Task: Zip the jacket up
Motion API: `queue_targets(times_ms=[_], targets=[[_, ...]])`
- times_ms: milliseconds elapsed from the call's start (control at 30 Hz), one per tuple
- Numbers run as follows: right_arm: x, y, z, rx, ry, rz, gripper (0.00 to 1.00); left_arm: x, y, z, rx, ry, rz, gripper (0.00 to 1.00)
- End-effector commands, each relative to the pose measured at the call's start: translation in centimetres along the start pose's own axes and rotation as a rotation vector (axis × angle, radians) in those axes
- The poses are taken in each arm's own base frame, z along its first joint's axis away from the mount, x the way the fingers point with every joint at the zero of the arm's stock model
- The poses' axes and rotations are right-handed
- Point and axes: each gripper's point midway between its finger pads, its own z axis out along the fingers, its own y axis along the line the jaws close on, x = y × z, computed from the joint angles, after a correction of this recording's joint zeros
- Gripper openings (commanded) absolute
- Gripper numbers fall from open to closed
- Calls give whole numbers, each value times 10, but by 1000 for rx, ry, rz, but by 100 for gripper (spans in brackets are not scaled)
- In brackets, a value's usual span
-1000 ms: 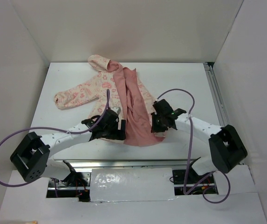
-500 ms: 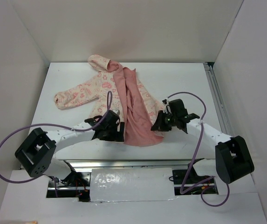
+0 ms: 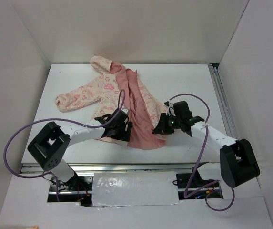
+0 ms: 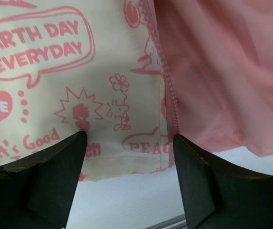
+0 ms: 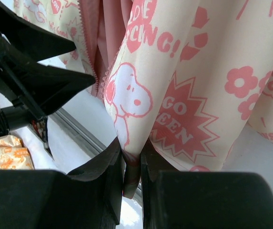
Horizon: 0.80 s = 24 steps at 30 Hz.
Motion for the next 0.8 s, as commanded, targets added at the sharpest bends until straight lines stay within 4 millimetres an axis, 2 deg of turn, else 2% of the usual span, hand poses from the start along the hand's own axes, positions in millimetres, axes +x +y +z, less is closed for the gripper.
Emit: queue_targets(times_ms=[0,100,167,333,367,433,500,533,633,667,700,733,767], targets=[[-6,5,-1,-42,-23,-40,0,-13,7,8,-58,-20,16,84],[-5,3,-1,-38,-23,-36,0,-10,4,10,-31,-9,29,74],[-5,2,-1,-38,-21,-35,0,-9,3,11,-26,-8,31,71],[-5,-1,-1,-35,-19,-26,0,-2,4,10,-44,9,35,77],[-5,-1,-1,-36,-22,-27,0,0,3,8,-43,13,39,83],[-3,-2,0,-34,-13,-23,0,4,-4,6,-21,11,75,88],[-3,-2,0,-34,-13,-22,0,6,-7,6,-21,12,89,88],[-3,-2,1,-32,-13,-22,0,7,-1,9,-61,13,85,87],[-3,-4,1,-23,-10,-25,0,18,15,16,-195,85,40,82],[-3,-5,1,-19,-8,-22,0,15,14,15,-220,95,17,74],[-3,-6,1,-18,-8,-20,0,26,21,17,-260,143,9,69],[-2,-6,2,-17,-2,-18,0,27,22,18,-269,154,5,62],[-2,-7,2,-16,-3,-17,0,26,21,19,-270,157,6,60]])
